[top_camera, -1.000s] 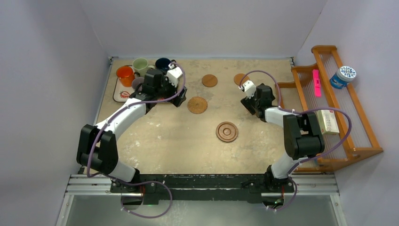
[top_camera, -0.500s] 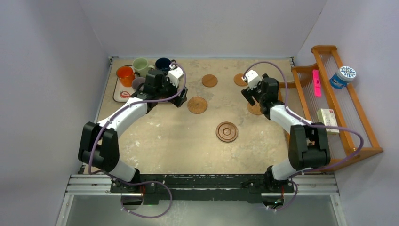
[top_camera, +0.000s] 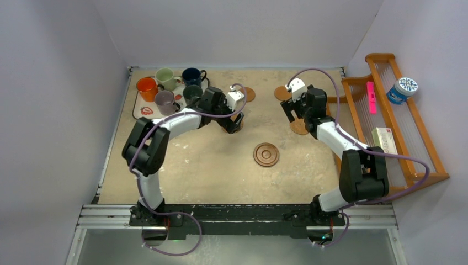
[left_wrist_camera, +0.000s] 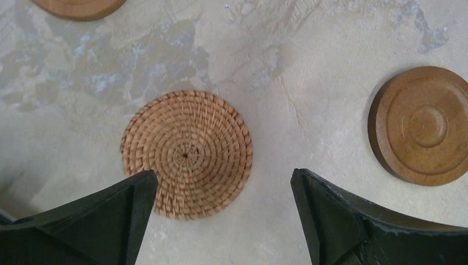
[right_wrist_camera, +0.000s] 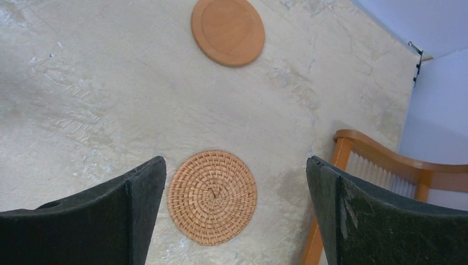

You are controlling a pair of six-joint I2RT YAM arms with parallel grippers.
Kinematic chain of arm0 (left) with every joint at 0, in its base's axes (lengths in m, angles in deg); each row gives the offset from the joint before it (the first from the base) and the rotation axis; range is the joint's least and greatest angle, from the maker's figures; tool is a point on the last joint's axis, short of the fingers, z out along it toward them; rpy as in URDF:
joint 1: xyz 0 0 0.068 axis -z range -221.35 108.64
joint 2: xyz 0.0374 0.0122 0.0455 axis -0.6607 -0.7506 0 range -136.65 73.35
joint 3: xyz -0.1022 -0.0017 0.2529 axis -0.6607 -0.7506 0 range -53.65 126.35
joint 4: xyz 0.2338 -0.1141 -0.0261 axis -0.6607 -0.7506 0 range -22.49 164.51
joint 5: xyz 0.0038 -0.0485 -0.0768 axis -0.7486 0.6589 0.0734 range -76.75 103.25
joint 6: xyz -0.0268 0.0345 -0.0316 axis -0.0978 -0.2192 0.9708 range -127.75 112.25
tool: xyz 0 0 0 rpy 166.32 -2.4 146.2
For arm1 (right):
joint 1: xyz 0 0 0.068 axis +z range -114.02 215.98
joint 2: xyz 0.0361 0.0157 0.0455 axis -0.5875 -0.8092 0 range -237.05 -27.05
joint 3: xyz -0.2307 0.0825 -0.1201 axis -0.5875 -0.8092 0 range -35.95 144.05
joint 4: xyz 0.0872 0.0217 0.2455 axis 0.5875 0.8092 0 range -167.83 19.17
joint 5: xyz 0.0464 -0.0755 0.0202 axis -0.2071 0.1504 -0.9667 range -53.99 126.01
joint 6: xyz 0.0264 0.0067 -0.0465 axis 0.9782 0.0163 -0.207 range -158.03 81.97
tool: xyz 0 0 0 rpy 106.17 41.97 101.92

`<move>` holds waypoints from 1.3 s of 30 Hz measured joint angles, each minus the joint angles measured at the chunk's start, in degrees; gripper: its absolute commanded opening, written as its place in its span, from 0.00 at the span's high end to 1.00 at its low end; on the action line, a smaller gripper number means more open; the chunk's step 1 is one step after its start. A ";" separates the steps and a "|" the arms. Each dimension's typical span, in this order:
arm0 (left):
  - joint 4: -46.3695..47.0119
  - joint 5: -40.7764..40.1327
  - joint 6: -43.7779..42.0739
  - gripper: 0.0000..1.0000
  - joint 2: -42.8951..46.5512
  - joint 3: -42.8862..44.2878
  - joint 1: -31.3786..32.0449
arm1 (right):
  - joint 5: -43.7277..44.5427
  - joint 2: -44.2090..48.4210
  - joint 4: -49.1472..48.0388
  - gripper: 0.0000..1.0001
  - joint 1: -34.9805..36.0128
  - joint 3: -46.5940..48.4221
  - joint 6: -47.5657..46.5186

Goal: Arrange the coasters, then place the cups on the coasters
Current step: Move the coaster to the center of the board.

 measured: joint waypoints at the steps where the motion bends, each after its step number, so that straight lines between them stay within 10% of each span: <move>1: -0.02 0.52 0.07 0.00 -1.25 1.09 0.07 | 0.11 0.00 0.20 0.01 0.00 0.00 0.24; 39: -2.75 7.54 1.49 0.02 -12.22 9.38 3.45 | 14.60 -11.10 -0.96 0.01 -3.32 -1.92 -0.68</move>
